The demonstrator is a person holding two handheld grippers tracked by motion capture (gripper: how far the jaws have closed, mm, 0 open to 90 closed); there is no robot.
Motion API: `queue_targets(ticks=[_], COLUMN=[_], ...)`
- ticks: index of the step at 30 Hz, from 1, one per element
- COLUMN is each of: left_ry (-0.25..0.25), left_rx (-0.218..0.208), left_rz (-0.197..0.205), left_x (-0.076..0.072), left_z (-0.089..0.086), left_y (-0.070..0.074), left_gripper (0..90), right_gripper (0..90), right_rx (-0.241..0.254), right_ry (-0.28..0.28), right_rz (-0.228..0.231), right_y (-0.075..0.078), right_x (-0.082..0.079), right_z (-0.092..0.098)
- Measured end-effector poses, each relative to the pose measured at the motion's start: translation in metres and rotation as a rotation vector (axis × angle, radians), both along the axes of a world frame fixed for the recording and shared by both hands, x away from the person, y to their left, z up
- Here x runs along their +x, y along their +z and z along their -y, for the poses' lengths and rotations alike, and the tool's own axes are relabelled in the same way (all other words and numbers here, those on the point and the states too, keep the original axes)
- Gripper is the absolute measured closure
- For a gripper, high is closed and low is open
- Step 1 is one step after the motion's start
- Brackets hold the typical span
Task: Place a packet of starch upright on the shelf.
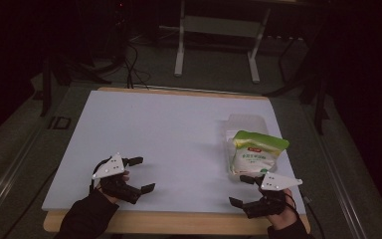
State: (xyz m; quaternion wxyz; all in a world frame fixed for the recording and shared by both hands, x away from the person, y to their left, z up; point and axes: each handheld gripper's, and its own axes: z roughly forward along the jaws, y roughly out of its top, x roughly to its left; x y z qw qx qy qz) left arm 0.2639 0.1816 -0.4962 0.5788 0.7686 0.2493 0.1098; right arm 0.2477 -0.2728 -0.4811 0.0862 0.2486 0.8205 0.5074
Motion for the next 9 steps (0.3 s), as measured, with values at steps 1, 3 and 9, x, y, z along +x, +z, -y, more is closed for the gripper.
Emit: queue_targets(ticks=[1, 3, 9], left_ry=[-0.001, -0.002, -0.007], left_rx=[0.003, 0.002, 0.008], left_rz=[-0.001, -0.001, -0.008], left_x=[0.0002, 0.0005, 0.0007], left_z=[0.0001, 0.0005, 0.0022], left_y=[-0.0002, -0.0008, -0.0031], left_gripper=[0.9, 0.9, 0.9], right_gripper=[14.3, 14.3, 14.4], right_rx=[0.001, 0.0, 0.003], right_ry=[0.003, 0.002, 0.004], right_rz=[-0.003, -0.003, 0.0], right_y=[-0.0004, -0.0008, -0.0002], right_x=[0.0004, 0.001, 0.0013], right_z=[0.0003, 0.0007, 0.0015])
